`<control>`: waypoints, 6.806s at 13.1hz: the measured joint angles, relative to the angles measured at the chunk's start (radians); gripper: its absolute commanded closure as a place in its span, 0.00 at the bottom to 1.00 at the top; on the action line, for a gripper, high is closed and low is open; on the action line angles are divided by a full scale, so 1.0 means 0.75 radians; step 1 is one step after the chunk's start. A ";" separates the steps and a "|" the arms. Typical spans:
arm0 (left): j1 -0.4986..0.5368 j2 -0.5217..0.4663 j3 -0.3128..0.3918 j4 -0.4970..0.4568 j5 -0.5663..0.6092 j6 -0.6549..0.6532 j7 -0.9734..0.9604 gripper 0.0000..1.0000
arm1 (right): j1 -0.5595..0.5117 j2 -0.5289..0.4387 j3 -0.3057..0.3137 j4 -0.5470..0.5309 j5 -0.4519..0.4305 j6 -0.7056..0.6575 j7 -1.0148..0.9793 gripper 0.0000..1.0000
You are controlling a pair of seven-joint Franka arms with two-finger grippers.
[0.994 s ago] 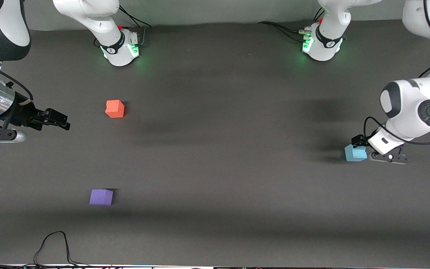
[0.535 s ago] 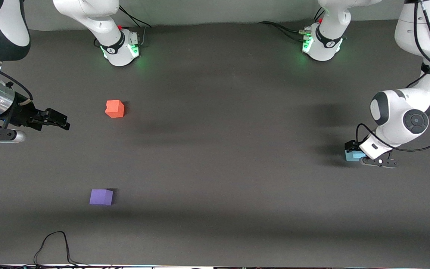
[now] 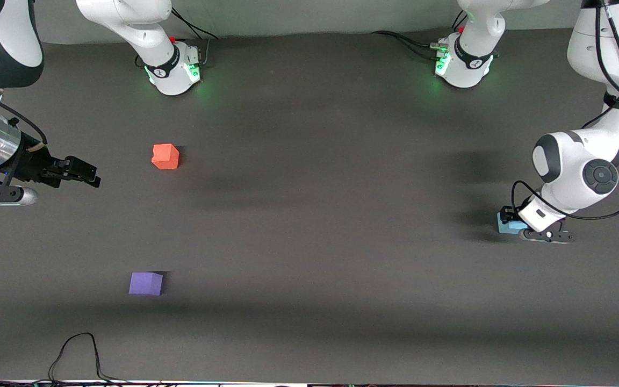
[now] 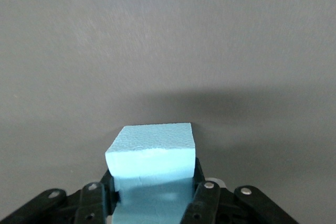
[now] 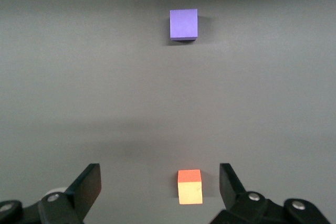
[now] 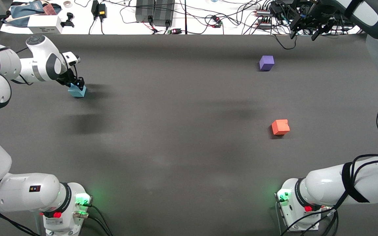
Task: Place blue block between orange and purple blocks
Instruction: 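Close the left gripper on the light-blue block and lift it, then carry the light-blue block with the left gripper toward the table middle, then set the block down and open the left gripper, then withdraw the left gripper while the right gripper reaches toward the block, then grasp the light-blue block with the right gripper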
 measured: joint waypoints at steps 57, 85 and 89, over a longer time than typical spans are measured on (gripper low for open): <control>0.125 -0.409 -0.269 0.797 -0.003 -1.428 -0.387 0.00 | 0.937 0.811 0.021 -0.017 -0.053 0.829 0.639 0.00; -0.067 -0.508 -0.099 0.733 -0.003 -1.434 -0.299 0.00 | 0.571 0.210 -0.645 -0.663 0.208 0.723 -0.219 0.75; -0.067 -0.509 -0.098 0.733 -0.003 -1.434 -0.299 0.00 | 0.594 0.406 -0.626 -0.685 0.247 0.918 -0.222 0.74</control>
